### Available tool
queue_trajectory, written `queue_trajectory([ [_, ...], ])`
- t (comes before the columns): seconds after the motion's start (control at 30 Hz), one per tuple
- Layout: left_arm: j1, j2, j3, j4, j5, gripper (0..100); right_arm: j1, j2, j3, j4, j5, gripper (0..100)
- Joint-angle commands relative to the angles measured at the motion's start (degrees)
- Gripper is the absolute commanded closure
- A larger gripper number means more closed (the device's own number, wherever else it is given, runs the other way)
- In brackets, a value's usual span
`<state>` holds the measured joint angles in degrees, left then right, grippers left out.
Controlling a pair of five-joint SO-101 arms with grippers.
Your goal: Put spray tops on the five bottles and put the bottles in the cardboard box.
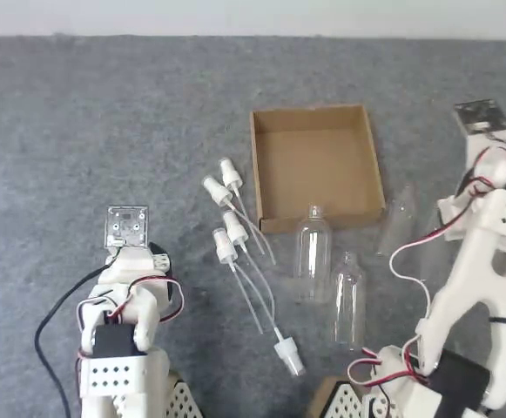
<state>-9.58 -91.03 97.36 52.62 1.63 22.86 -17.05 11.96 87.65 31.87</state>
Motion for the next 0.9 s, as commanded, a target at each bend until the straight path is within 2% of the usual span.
queue_trajectory([
  [0.0, -0.1, 0.0, -0.4, 0.2, 0.2, 99, 3.7, -3.6, 1.7, -6.1, 1.0, 85.0],
  [0.17, -0.1, 0.0, -0.4, 0.2, 0.2, 99, 6.1, -3.6, 4.6, -11.4, 1.0, 85.0],
  [0.43, -0.1, 0.0, -0.4, 0.2, 0.2, 99, 7.8, -3.0, 5.2, -13.5, 0.6, 85.0],
  [0.63, -0.1, 0.0, -0.4, 0.2, 0.2, 99, 7.9, 2.1, 0.3, -13.0, -6.4, 84.1],
  [0.8, -0.1, 0.0, -0.4, 0.2, 0.2, 99, 8.7, 12.5, -6.9, -13.0, -12.5, 74.0],
  [0.87, -0.1, 0.0, -0.4, 0.2, 0.2, 99, 10.2, 16.6, -10.1, -13.5, -14.9, 73.1],
])
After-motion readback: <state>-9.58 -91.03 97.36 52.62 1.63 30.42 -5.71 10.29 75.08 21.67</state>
